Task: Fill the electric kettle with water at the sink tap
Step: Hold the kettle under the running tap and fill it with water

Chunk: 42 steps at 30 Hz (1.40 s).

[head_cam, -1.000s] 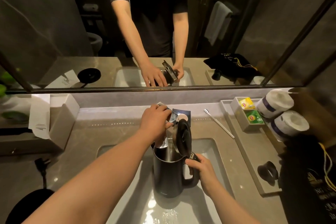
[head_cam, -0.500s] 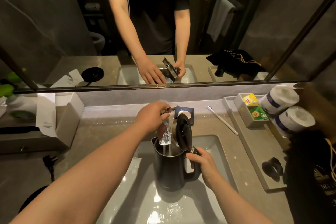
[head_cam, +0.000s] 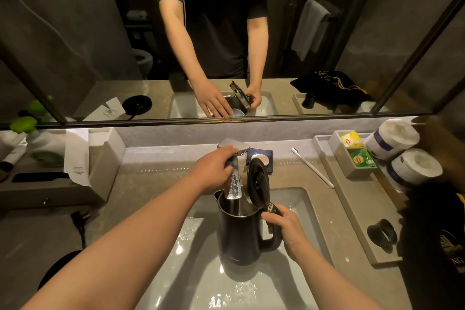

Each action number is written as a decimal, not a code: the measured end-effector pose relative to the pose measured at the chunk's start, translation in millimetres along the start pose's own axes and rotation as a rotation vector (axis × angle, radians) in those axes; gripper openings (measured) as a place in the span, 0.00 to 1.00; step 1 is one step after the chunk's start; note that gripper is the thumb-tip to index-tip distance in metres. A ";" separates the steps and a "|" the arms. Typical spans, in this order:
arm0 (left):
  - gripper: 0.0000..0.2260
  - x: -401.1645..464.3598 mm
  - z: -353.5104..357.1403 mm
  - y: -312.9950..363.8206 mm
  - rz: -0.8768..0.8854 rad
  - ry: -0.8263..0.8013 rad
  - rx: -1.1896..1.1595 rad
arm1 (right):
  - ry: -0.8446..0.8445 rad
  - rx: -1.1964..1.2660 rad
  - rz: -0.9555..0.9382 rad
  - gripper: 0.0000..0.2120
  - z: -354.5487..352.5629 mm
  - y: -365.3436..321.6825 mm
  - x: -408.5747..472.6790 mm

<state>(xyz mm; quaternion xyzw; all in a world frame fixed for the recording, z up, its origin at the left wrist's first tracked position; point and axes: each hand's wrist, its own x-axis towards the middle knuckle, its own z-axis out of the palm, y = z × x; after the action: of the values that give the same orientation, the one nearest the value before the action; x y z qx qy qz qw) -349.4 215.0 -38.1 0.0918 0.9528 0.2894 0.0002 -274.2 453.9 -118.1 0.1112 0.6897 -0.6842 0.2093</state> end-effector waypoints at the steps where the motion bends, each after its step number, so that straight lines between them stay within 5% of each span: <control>1: 0.23 0.2 0.6 -0.4 -0.007 0.000 0.008 | -0.001 -0.004 -0.001 0.10 -0.1 0.2 -0.4; 42: 0.28 -4.1 5.6 -5.6 -0.057 -0.045 0.037 | 0.012 0.027 -0.002 0.08 1.7 6.4 3.8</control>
<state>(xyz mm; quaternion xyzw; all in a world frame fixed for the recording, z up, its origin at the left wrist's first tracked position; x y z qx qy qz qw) -346.0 212.8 -46.1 0.0710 0.9600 0.2695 0.0280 -274.5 452.0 -125.5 0.1177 0.6819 -0.6928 0.2030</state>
